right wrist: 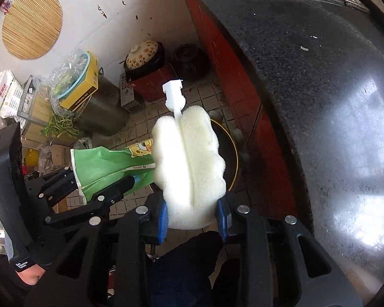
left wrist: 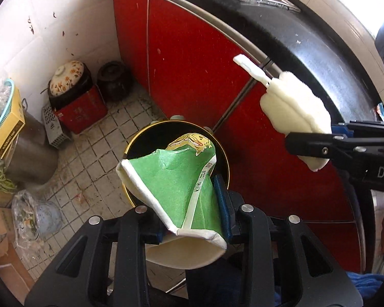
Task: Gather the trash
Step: 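Carry both items to the bin and open both tools to drop them, then return both tools to the counter above the trash pile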
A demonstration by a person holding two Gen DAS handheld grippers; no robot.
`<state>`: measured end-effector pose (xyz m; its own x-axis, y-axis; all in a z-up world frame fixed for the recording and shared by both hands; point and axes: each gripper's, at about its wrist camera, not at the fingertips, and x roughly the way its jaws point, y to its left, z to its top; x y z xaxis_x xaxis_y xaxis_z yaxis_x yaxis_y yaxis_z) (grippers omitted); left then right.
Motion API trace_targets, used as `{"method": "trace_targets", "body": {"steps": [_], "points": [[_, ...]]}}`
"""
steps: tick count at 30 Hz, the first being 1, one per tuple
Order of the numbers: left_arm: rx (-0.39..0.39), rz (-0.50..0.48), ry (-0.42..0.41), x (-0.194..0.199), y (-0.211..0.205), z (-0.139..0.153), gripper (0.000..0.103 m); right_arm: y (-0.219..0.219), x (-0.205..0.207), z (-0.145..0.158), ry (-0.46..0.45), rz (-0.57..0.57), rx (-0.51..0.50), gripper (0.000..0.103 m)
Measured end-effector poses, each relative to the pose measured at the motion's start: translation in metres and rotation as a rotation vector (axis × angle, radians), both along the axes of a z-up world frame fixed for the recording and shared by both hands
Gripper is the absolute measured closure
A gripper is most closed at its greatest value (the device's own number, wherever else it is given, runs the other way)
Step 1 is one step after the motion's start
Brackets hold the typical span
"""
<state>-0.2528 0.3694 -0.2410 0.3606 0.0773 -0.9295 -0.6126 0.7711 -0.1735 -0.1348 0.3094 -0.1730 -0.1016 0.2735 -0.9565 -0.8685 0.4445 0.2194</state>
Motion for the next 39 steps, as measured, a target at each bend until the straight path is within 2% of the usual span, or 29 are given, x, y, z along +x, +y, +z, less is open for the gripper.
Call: {"method": "trace_targets", "body": {"steps": [4,6,7,8,11,13,17,19,20,21,24,27,30,33,39], "points": [[-0.017,-0.013,-0.011,0.001,0.003,-0.011,0.071,0.008,-0.003,0.000,-0.022,0.017,-0.011,0.064],[-0.010,-0.019,-0.003,0.003,0.005,-0.015,0.059,0.013,-0.002,-0.002,-0.030,0.018,-0.018,0.059],[-0.001,-0.016,-0.001,0.004,0.006,-0.016,0.044,0.013,0.000,-0.003,-0.033,0.018,-0.022,0.053],[0.001,-0.013,-0.005,0.004,0.006,-0.017,0.038,0.014,0.000,-0.003,-0.030,0.023,-0.024,0.051],[-0.017,-0.002,-0.006,0.005,0.011,-0.022,0.038,0.018,-0.002,-0.003,-0.034,0.034,-0.025,0.047],[-0.013,-0.004,-0.004,0.005,0.011,-0.021,0.036,0.016,-0.002,-0.001,-0.028,0.037,-0.020,0.040],[0.026,-0.016,0.005,0.003,0.004,-0.009,0.021,0.000,-0.001,0.024,-0.029,0.050,0.021,0.034],[0.059,-0.024,0.008,0.002,-0.003,0.004,0.013,-0.017,0.001,0.044,-0.038,0.040,0.059,0.025],[0.076,-0.026,0.011,0.002,-0.006,0.012,0.007,-0.030,0.005,0.058,-0.055,0.028,0.086,0.022],[0.098,-0.029,0.018,0.003,-0.011,0.021,0.007,-0.041,0.008,0.070,-0.072,0.015,0.104,0.015],[0.134,-0.045,0.033,0.016,-0.027,0.046,0.007,-0.089,0.026,0.108,-0.133,-0.059,0.152,0.011],[0.141,-0.115,-0.026,0.040,-0.049,0.072,0.007,-0.154,0.051,0.140,-0.235,-0.185,0.171,0.008],[0.169,-0.247,-0.062,0.080,-0.085,0.090,0.007,-0.231,0.078,0.162,-0.324,-0.354,0.153,0.008],[0.184,-0.413,-0.109,0.124,-0.134,0.108,0.007,-0.307,0.097,0.175,-0.359,-0.542,0.134,0.008],[0.215,-0.739,-0.187,0.195,-0.250,0.139,0.007,-0.464,0.099,0.188,-0.435,-0.916,0.108,0.008]]}}
